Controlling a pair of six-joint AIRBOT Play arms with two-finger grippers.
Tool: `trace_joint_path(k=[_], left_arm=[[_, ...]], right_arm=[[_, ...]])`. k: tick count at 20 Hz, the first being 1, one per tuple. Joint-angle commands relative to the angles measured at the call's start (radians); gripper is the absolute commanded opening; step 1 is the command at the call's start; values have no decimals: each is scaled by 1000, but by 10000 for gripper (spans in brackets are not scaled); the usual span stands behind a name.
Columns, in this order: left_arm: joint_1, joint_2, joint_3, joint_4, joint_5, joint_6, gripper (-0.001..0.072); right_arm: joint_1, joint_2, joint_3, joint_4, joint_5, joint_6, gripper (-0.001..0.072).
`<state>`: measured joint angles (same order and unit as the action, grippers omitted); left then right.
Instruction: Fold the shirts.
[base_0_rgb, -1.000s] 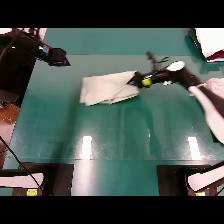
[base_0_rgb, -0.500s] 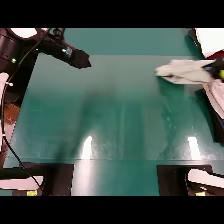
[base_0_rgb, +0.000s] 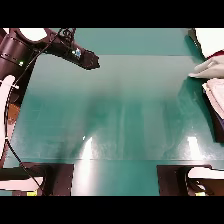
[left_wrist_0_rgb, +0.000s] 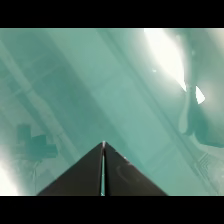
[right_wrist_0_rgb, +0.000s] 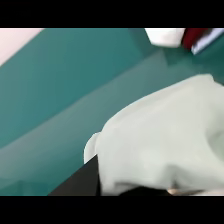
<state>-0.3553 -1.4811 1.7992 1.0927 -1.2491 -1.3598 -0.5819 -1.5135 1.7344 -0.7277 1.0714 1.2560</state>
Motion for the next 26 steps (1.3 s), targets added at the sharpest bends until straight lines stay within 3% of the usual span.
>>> trace_joint_path(k=[1, 4, 10, 17, 18, 20, 21, 26], left_arm=[[-2, 0, 0, 0, 2, -2, 26], [-2, 0, 0, 0, 1, -1, 26], [-2, 0, 0, 0, 0, 6, 26], [-2, 0, 0, 0, 0, 6, 26], [-2, 0, 0, 0, 0, 6, 26], [-2, 0, 0, 0, -1, 6, 26], [-2, 0, 0, 0, -3, 6, 26], [-2, 0, 0, 0, -11, 6, 26]], right_arm=[[-21, -15, 155, -10, 23, 0, 17], [-55, -11, 240, -48, 114, 8, 17], [-159, 50, 237, -304, 345, 87, 18], [-356, 269, -138, -376, 346, 94, 25], [-391, 291, -197, -376, 345, 93, 97], [-459, 322, -291, -376, 334, 86, 483], [-492, 335, -335, -375, 331, 87, 526], [-556, 391, -459, -288, 293, 87, 525]])
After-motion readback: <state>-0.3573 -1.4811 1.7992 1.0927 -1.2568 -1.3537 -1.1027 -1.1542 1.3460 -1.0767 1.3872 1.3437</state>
